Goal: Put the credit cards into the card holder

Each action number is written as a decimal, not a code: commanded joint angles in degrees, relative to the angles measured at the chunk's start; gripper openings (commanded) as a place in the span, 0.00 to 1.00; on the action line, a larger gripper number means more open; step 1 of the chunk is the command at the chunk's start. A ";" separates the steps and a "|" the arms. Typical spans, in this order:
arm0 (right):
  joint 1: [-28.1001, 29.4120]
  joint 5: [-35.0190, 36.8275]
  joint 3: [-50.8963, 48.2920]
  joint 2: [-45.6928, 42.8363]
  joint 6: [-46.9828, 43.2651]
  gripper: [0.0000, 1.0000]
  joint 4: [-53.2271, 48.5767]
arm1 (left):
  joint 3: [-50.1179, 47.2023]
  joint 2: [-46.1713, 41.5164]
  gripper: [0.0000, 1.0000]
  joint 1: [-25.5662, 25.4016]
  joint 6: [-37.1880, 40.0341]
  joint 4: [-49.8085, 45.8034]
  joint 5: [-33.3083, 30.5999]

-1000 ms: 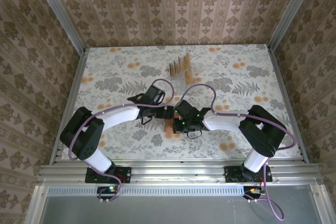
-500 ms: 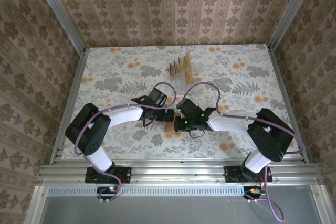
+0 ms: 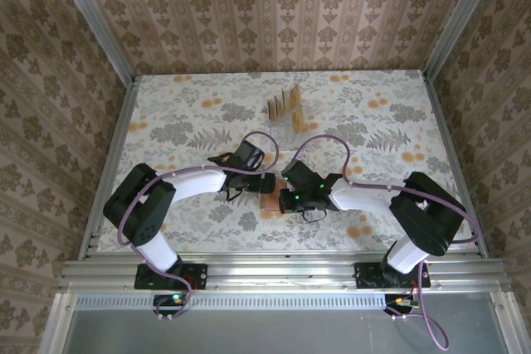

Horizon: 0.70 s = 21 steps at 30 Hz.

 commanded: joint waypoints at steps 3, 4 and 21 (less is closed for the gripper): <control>0.50 -0.47 1.57 3.46 0.10 0.00 1.18 | -2.05 -0.38 1.00 0.28 -0.87 -1.14 -0.04; 0.44 -0.51 1.95 4.00 0.06 0.00 1.08 | -1.99 -0.65 1.00 0.30 -0.99 -1.13 0.07; 0.49 -0.29 1.86 5.72 -0.12 0.00 1.26 | -0.14 0.47 1.00 2.47 1.70 -1.53 0.44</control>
